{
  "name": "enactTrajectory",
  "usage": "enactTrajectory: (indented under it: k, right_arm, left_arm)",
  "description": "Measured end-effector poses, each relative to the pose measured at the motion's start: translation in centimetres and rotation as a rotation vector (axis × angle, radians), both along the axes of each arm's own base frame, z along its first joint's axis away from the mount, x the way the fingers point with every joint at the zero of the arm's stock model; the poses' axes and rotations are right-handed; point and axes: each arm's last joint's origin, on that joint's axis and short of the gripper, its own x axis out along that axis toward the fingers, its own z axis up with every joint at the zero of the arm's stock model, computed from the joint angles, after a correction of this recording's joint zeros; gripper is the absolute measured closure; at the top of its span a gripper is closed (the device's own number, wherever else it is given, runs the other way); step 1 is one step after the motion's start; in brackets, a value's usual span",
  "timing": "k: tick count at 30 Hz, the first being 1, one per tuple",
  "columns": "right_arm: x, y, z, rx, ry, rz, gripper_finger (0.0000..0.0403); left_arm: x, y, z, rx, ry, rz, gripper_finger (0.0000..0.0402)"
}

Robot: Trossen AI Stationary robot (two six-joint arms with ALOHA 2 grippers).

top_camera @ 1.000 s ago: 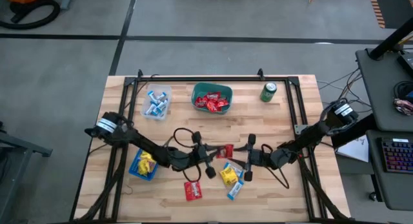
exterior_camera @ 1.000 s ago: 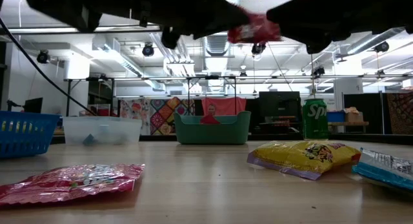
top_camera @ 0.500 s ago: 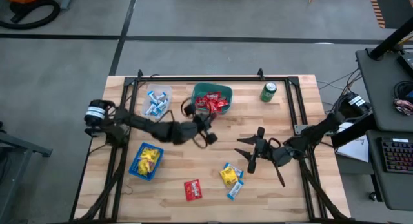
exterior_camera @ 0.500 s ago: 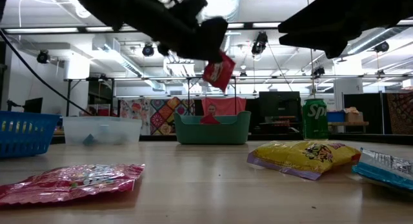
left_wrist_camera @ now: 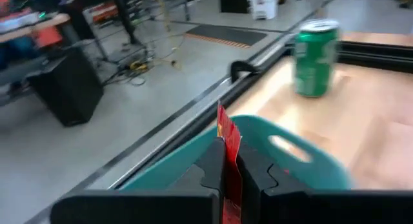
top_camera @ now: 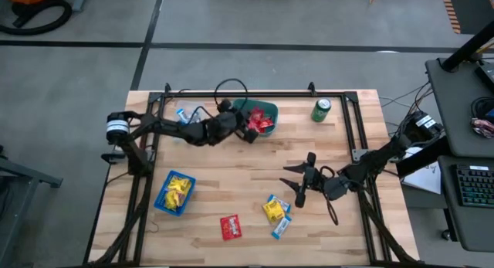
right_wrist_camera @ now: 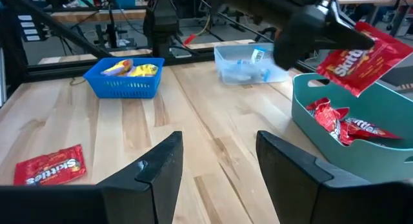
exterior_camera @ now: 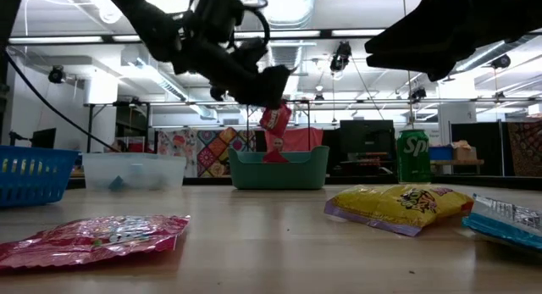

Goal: Sort candy
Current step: Put the red candy into the green bin

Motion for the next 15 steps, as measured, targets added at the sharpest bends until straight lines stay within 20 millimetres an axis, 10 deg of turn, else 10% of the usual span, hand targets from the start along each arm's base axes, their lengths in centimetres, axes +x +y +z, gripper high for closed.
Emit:
enactTrajectory:
  k: [15]
  right_arm:
    - [0.2,-0.4,-0.1,-0.003,0.005,-0.02,0.0215]
  left_arm:
    - [0.3,2.5,-1.8,-0.257,-0.176,0.079,0.0393]
